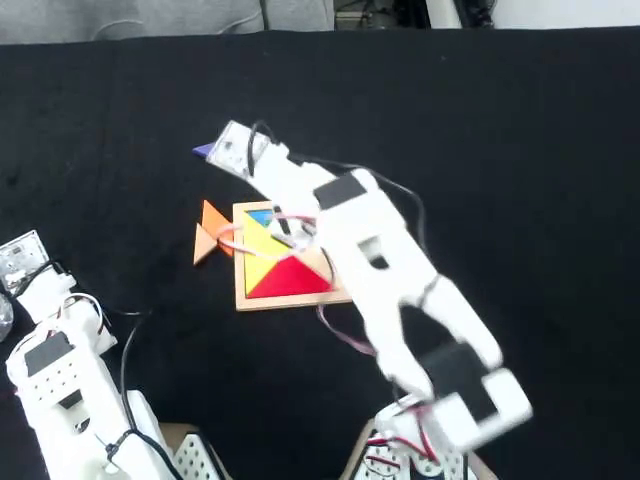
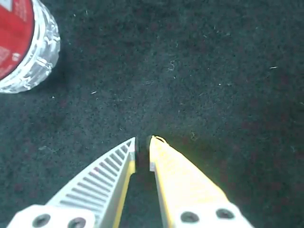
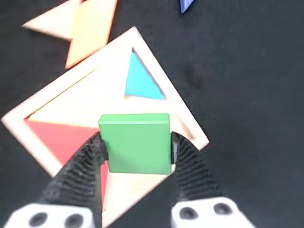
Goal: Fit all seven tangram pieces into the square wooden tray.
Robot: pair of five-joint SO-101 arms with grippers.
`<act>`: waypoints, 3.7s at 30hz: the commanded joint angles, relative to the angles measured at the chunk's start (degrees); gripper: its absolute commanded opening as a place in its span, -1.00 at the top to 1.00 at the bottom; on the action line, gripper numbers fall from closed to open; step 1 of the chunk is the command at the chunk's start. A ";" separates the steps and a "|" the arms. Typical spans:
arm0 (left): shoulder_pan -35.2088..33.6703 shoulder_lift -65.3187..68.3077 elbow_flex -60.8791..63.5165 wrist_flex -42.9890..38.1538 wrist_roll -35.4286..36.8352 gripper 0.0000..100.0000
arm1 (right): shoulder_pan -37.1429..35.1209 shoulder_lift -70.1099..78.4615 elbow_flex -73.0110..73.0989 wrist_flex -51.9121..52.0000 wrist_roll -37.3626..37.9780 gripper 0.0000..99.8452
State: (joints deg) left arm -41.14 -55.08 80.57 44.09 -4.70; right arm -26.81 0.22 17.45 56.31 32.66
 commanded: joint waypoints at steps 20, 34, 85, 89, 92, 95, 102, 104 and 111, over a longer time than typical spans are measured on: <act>0.40 -0.88 -1.63 -3.52 0.18 0.86 | 2.55 21.32 -18.95 7.03 -2.99 0.96; 0.48 -0.88 -1.71 -3.60 0.18 0.86 | 0.18 26.24 -21.41 5.45 -6.95 0.95; 0.48 -0.88 -1.71 -3.60 0.18 0.85 | -1.93 25.10 -23.69 11.08 -8.53 0.54; 0.48 -0.88 -1.71 -3.60 0.18 0.85 | 3.08 20.53 -26.77 16.44 -8.70 0.64; 0.48 -0.88 -1.80 -3.60 0.18 0.85 | 6.07 18.95 -25.19 15.47 -8.97 0.99; 0.84 -0.88 -1.80 -3.60 0.18 0.85 | 6.51 20.62 -21.58 13.10 -8.53 0.93; 1.45 -0.88 -1.63 -3.60 0.09 0.86 | 4.40 24.75 -20.26 12.04 -5.54 0.98; 1.45 -0.88 -1.63 -3.60 0.09 0.86 | 4.22 25.01 -20.26 12.04 -5.45 0.98; 1.54 -0.88 -1.63 -3.60 0.00 0.86 | 4.04 25.10 -20.26 11.52 -5.80 0.98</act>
State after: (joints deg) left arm -40.26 -55.08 80.57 41.36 -4.70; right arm -21.80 25.89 -2.68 68.62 26.68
